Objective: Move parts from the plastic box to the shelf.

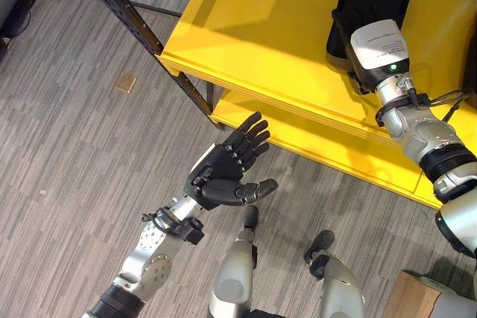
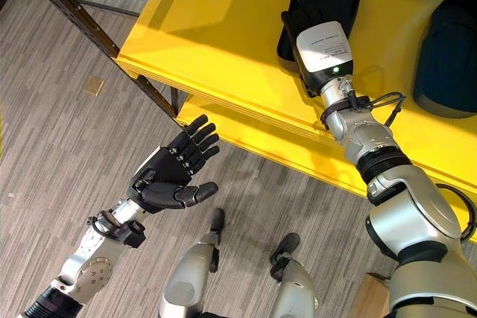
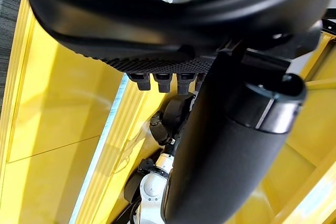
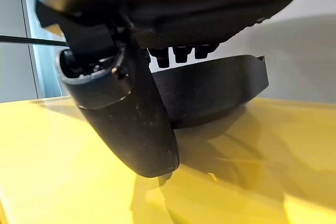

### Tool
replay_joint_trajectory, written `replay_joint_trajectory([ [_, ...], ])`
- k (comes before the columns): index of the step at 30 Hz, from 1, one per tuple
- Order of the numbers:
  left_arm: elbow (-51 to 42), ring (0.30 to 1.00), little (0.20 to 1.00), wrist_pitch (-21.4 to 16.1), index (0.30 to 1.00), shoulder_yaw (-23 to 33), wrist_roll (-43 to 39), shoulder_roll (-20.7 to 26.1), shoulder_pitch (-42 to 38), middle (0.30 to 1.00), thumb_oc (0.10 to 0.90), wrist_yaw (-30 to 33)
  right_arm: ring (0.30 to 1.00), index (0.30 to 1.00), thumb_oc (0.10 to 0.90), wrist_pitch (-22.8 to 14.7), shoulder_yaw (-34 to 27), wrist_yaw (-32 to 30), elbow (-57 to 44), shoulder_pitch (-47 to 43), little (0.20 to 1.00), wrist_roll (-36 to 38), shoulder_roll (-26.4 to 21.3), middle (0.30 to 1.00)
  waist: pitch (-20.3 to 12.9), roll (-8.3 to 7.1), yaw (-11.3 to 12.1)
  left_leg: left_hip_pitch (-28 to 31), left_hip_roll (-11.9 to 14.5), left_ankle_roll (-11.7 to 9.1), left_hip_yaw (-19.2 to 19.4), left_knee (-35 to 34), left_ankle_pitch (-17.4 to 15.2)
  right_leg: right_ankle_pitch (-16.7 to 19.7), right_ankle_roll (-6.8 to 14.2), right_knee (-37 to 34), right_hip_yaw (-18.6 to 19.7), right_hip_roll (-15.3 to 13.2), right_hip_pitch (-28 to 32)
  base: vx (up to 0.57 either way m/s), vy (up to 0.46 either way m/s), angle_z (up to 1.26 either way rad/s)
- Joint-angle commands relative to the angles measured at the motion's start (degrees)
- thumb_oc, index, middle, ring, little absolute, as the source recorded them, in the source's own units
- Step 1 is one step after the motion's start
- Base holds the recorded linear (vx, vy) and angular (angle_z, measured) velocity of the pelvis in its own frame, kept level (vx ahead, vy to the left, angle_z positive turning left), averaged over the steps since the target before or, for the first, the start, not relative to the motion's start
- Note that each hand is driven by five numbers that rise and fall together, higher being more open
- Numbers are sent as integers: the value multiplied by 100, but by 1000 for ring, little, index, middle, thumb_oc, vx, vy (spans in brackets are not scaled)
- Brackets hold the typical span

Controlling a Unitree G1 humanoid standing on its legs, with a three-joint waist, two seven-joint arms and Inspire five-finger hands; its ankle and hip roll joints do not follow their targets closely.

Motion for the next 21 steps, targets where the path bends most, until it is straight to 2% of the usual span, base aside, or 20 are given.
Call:
replay_joint_trajectory([
  [1,-861,1000,1000,-389,1000,-3,-141,73,-132,1000,900,-200,1000,1000,900,-66,-35,-337,-140,-823,1000,296,-119,1000,28,-10,72,-166,-289,168,59,434,-437,-767,360,755,77,-32,256,0,0,0],
  [5,-887,1000,1000,-387,1000,7,-147,69,-125,1000,900,-172,1000,1000,900,-171,-72,-354,-191,-820,1000,318,-107,1000,27,6,60,-144,-300,167,74,425,-438,-765,361,740,96,-33,266,-21,10,0],
  [6,-902,1000,1000,-363,1000,12,-180,55,-133,1000,900,-102,1000,1000,900,-308,-117,-426,-257,-794,1000,409,-91,1000,28,44,54,-199,-274,213,96,409,-336,-643,298,682,38,-5,235,0,0,0],
  [7,-896,1000,1000,-357,1000,10,-182,53,-125,1000,900,-97,1000,1000,900,-328,-124,-421,-269,-778,1000,450,-82,1000,26,11,46,-131,-300,171,77,416,-436,-755,359,721,101,-23,277,0,0,0],
  [11,-891,1000,1000,-345,1000,21,-144,26,-152,1000,900,-70,1000,1000,900,-343,-329,-26,-545,-646,1000,877,1,1000,28,29,19,-196,-278,213,105,416,-350,-623,305,651,58,0,233,-35,11,-2],
  [13,-930,1000,1000,-363,1000,75,-31,6,-130,1000,900,-31,1000,1000,900,-256,-393,546,-791,-517,1000,1221,73,1000,28,12,5,-183,-276,215,106,402,-349,-617,298,632,65,17,236,0,0,0],
  [18,-908,1000,1000,-387,1000,150,197,13,-138,1000,900,221,1000,1000,900,-214,-414,860,-857,-476,1000,1328,99,1000,28,1,-13,-176,-279,217,122,402,-344,-605,304,614,94,20,238,0,0,0],
  [21,-849,1000,1000,-382,1000,154,369,21,-198,1000,900,134,1000,1000,900,-162,-408,876,-824,-503,1000,1387,113,1000,28,-2,-34,-170,-274,223,142,411,-341,-595,303,623,108,15,232,0,0,0],
])
